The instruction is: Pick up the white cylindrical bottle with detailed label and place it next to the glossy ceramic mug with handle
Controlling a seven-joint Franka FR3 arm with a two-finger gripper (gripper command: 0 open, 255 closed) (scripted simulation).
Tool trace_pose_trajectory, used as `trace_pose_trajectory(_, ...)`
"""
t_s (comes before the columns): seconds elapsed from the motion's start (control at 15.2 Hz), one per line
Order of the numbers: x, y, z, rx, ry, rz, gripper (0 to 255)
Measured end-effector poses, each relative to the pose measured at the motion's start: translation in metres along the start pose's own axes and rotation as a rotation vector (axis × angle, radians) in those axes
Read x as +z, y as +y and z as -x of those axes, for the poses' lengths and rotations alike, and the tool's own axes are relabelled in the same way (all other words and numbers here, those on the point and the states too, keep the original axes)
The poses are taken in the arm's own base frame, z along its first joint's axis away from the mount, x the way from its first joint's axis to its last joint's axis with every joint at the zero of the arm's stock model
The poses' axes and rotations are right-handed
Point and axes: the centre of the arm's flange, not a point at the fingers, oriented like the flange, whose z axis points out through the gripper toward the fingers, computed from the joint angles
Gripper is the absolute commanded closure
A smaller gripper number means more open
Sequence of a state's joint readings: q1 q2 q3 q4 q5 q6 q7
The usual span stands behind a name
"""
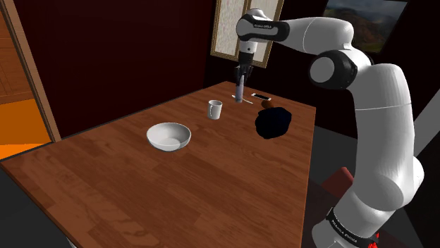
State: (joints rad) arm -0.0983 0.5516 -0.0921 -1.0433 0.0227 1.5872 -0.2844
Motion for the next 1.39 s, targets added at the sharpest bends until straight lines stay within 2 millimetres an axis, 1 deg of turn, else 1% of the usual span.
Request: trace_pose_trajectory(1.39, 0.111, -0.002, 0.000, 0.000, 0.000, 0.000, 255)
